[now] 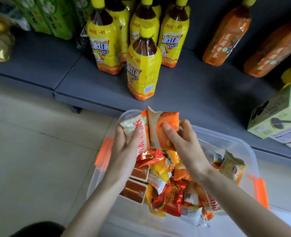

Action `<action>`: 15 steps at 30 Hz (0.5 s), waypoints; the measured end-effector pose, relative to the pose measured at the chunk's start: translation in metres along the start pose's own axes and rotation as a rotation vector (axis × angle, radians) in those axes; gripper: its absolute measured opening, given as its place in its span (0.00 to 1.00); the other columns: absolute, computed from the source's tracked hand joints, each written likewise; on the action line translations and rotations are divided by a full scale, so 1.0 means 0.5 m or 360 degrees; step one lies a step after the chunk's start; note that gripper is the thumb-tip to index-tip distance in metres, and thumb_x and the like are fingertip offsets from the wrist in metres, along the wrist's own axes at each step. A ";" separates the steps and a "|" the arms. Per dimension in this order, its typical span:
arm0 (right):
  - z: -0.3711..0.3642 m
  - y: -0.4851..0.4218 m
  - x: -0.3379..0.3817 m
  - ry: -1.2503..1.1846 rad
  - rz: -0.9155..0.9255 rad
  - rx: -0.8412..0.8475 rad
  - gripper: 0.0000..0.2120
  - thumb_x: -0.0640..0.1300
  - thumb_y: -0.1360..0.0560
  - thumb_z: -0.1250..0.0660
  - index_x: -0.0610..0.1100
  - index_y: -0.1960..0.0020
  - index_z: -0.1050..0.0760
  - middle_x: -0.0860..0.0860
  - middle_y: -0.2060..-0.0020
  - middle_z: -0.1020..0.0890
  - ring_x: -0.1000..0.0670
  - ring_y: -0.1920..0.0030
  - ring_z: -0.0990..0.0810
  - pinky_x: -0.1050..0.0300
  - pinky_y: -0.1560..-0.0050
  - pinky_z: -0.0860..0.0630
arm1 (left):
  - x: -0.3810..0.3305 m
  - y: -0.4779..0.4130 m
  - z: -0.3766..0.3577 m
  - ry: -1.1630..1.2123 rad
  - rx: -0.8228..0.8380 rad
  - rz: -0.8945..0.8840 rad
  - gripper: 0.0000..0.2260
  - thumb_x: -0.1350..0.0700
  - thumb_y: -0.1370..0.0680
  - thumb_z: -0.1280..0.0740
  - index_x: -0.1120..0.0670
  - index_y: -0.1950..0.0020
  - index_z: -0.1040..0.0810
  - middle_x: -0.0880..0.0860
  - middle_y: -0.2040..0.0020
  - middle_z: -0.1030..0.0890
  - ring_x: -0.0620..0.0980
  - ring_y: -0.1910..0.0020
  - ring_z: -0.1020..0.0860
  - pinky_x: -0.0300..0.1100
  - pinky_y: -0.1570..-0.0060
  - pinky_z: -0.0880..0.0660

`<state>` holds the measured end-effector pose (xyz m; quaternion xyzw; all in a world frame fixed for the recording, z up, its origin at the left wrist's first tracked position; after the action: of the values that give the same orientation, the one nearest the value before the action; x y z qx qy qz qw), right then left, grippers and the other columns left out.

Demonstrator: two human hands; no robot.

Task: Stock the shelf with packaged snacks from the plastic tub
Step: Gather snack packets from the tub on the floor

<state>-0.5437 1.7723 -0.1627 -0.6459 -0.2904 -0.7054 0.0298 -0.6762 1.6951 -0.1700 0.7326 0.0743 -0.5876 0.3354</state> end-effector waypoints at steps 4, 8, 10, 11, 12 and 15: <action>-0.039 0.008 0.023 -0.0048 -0.0105 0.0163 0.22 0.54 0.31 0.30 0.41 0.45 0.31 0.45 0.51 0.19 0.50 0.56 0.16 0.58 0.58 0.19 | -0.008 0.006 0.000 0.0069 -0.0105 0.0018 0.09 0.45 0.21 0.38 0.42 0.42 0.27 0.50 0.45 0.18 0.50 0.46 0.19 0.55 0.43 0.23; -0.045 0.045 0.116 -0.0065 -0.0041 0.0174 0.13 0.52 0.26 0.36 0.42 0.52 0.29 0.54 0.66 0.21 0.57 0.64 0.22 0.65 0.62 0.25 | -0.081 0.044 0.010 0.0093 -0.0220 0.0027 0.08 0.46 0.20 0.39 0.44 0.44 0.24 0.51 0.47 0.17 0.52 0.47 0.18 0.58 0.42 0.24; -0.048 0.081 0.181 -0.0105 -0.0059 0.0161 0.09 0.49 0.25 0.36 0.43 0.52 0.29 0.53 0.67 0.21 0.55 0.66 0.22 0.62 0.64 0.23 | -0.146 0.088 0.015 0.0109 -0.0267 0.0010 0.09 0.46 0.20 0.38 0.45 0.43 0.23 0.51 0.48 0.16 0.52 0.47 0.18 0.57 0.42 0.24; -0.050 0.104 0.221 -0.0122 -0.0073 0.0156 0.11 0.49 0.27 0.35 0.43 0.50 0.29 0.51 0.66 0.19 0.53 0.66 0.20 0.60 0.64 0.22 | -0.181 0.113 0.018 0.0118 -0.0290 0.0019 0.09 0.45 0.21 0.37 0.45 0.44 0.22 0.50 0.49 0.16 0.51 0.48 0.18 0.56 0.42 0.24; -0.053 0.129 0.266 -0.0142 -0.0087 0.0138 0.15 0.51 0.29 0.33 0.44 0.48 0.29 0.50 0.64 0.17 0.51 0.64 0.18 0.58 0.63 0.20 | -0.218 0.139 0.022 0.0136 -0.0307 0.0044 0.10 0.44 0.21 0.37 0.45 0.44 0.22 0.50 0.50 0.15 0.51 0.49 0.17 0.56 0.43 0.23; -0.061 0.199 0.394 -0.0125 -0.0109 0.0086 0.21 0.53 0.33 0.31 0.47 0.42 0.27 0.48 0.56 0.16 0.50 0.58 0.15 0.56 0.59 0.18 | -0.337 0.220 0.033 0.0251 -0.0335 0.0094 0.13 0.46 0.21 0.39 0.50 0.44 0.21 0.51 0.53 0.14 0.50 0.53 0.16 0.50 0.48 0.21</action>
<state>-0.5620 1.7417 0.0574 -0.6618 -0.3323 -0.6719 0.0116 -0.6845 1.6498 0.0262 0.7392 0.1400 -0.5070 0.4206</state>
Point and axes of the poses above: each hand's wrist, its own y-axis away from the middle knuckle, its own z-axis out of the back of the hand, x = y × z, the point moved 8 cm from there along -y, towards the middle knuckle
